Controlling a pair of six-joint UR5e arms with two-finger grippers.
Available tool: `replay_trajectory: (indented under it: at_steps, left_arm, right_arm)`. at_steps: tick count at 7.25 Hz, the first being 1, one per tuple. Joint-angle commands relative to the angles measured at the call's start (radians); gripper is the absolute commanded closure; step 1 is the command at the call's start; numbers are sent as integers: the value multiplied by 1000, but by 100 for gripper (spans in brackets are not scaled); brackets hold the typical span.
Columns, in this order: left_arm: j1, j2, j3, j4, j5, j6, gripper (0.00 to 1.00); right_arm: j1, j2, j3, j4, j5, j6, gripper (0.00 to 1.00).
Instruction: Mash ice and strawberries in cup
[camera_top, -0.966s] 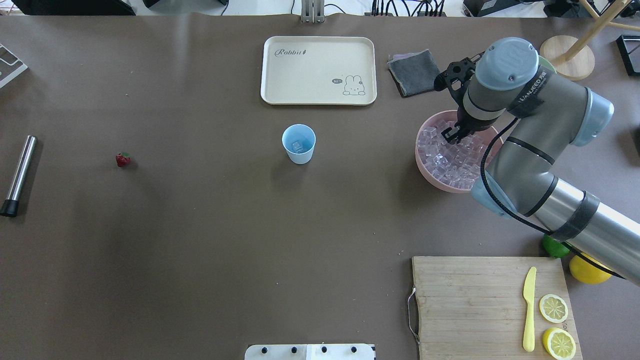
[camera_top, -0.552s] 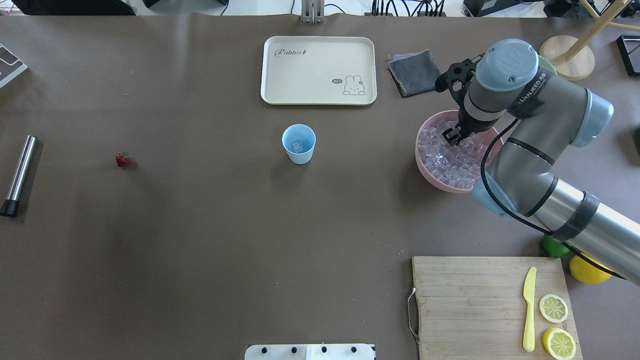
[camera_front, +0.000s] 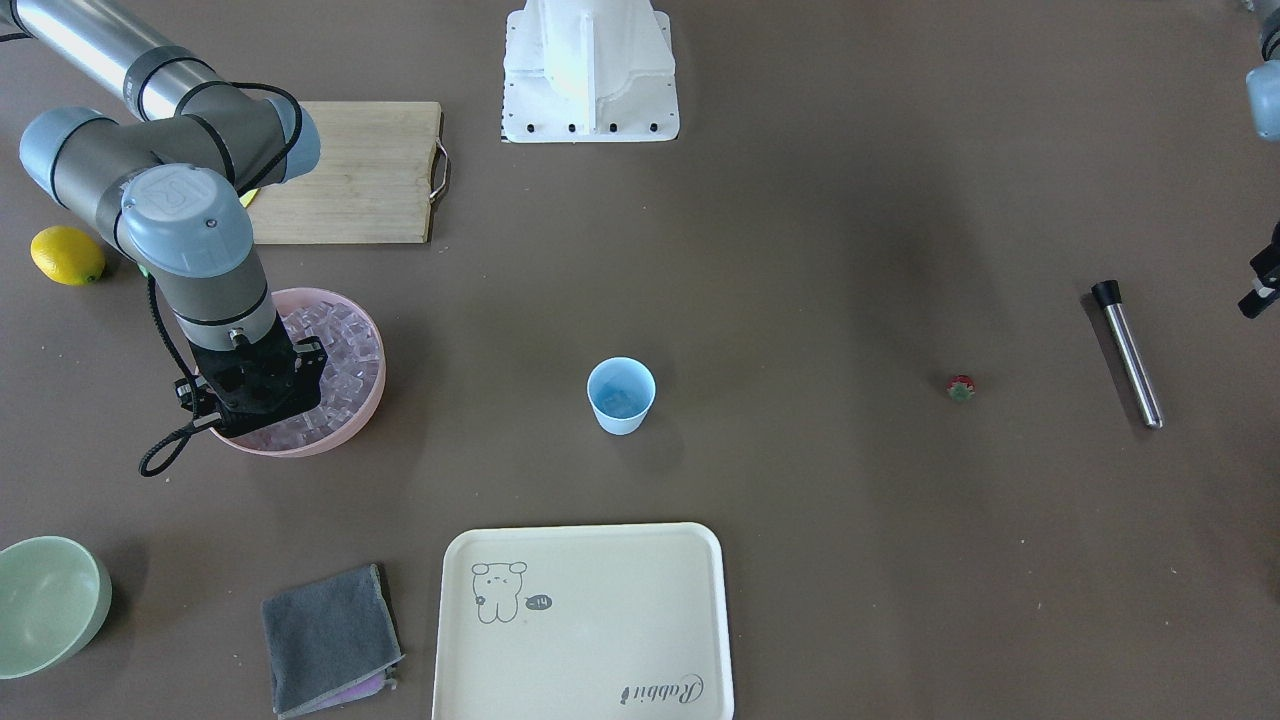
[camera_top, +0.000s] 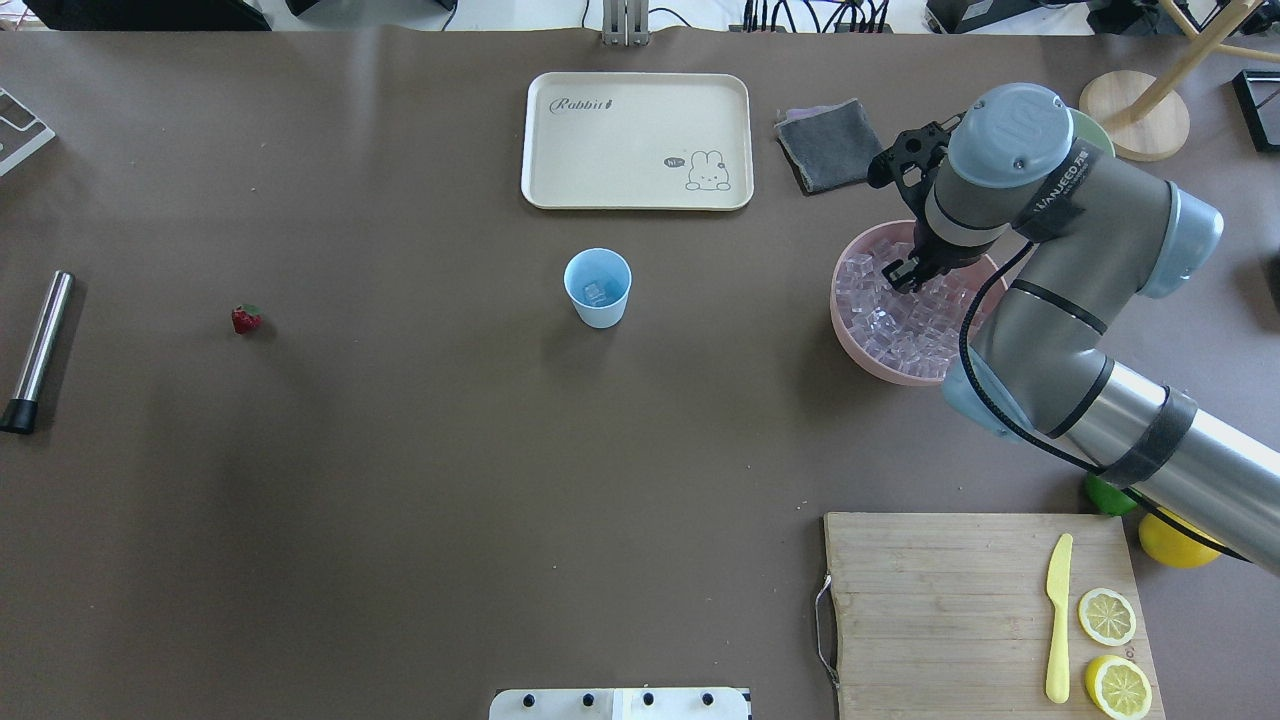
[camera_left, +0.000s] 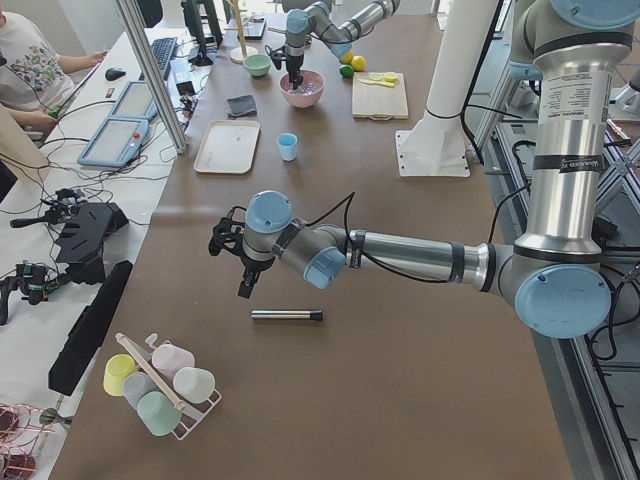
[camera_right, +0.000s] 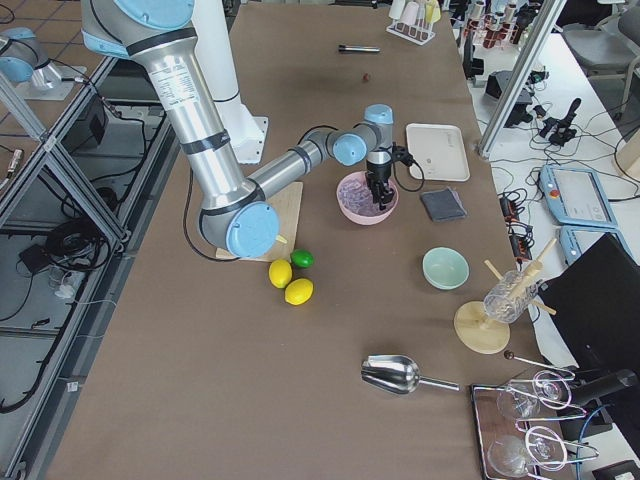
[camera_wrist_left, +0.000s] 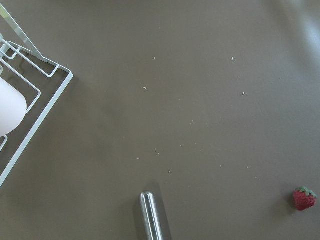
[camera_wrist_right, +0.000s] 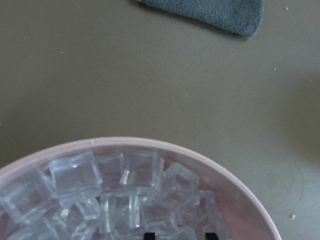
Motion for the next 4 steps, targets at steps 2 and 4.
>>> replay_trajectory:
  at_steps: [2, 4]
  left_arm:
    - [0, 1, 0, -1, 1, -1, 3]
    - [0, 1, 0, -1, 1, -1, 3]
  right_arm:
    - [-4, -1, 1, -2, -15, 1, 72]
    - [-4, -1, 3, -2, -15, 2, 72]
